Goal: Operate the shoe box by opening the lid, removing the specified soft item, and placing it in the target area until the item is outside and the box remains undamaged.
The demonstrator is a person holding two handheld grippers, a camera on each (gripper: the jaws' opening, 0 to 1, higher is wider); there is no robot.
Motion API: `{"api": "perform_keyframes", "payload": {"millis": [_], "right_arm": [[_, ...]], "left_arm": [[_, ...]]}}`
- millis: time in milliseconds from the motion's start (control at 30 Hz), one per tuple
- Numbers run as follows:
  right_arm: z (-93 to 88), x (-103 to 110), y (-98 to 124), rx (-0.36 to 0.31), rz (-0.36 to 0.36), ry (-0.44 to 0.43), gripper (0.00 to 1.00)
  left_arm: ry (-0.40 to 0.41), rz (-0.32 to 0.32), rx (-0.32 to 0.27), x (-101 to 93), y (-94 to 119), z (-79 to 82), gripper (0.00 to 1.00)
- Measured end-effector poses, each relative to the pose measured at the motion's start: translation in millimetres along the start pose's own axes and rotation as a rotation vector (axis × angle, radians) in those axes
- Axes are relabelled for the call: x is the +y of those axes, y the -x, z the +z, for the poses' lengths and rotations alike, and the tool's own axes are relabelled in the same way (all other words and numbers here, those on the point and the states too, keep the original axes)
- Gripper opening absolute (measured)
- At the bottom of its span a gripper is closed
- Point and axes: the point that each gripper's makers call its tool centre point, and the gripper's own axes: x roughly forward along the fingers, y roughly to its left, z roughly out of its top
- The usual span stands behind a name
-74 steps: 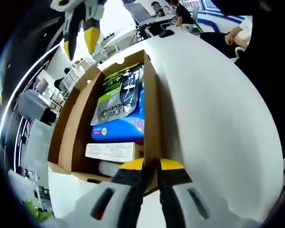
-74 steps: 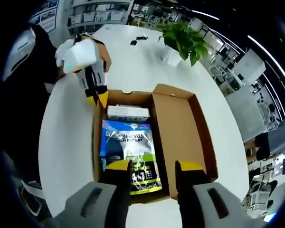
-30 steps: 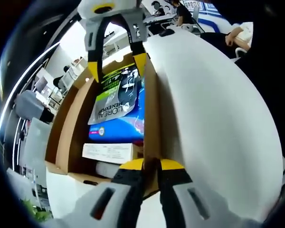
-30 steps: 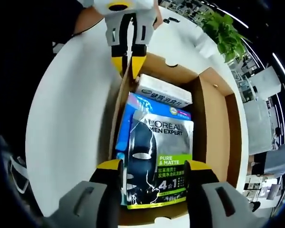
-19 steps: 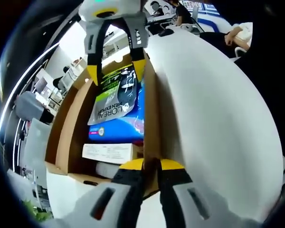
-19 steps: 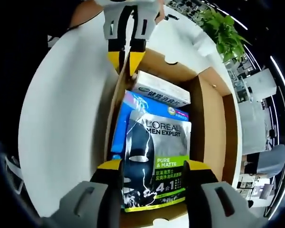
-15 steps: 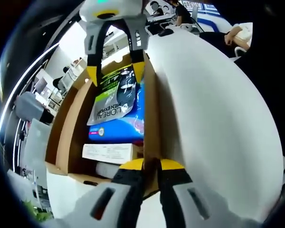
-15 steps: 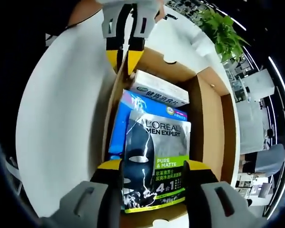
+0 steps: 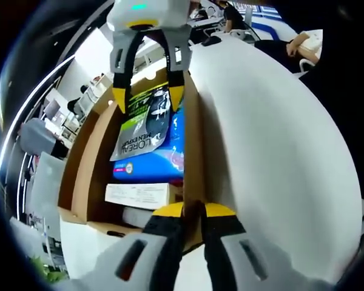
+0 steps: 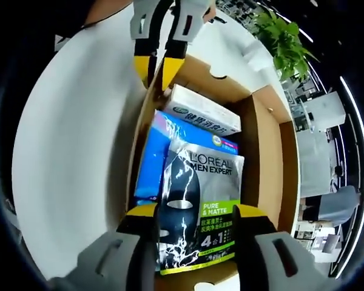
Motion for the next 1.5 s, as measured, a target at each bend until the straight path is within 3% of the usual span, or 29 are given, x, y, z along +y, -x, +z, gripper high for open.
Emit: {"api": "perform_keyframes", "payload": {"millis": [433, 567, 767, 900, 1067, 1500], "right_arm": [[-2.1, -9, 1, 0.024, -0.106, -0.005, 0.51], [-3.8, -13, 6, 0.034, -0.183, -0.025, 0.54], [-2.3, -24, 17, 0.067, -0.344, 0.038, 0.57], [0.4, -30, 24, 0.071, -0.387, 0.037, 0.59], [9.2, -39, 42, 0.101, -0.483, 0.132, 0.54], [-5.0, -53, 20, 0.142, -0.494, 0.113, 0.52]], "left_arm": [[-0.002, 0.002, 0.002, -0.7, 1, -0.6, 0.10], [-0.004, 0.001, 0.003, -1.2, 1, -0.7, 0.10], [-0.005, 0.002, 0.004, -0.9, 1, -0.6, 0.10], [0.000, 0.004, 0.004, 0.1, 0, -0.5, 0.10], [-0.003, 0.005, 0.006, 0.4, 0, -0.4, 0.10], [-0.006, 0.007, 0.008, 0.7, 0, -0.6, 0.10]]}}
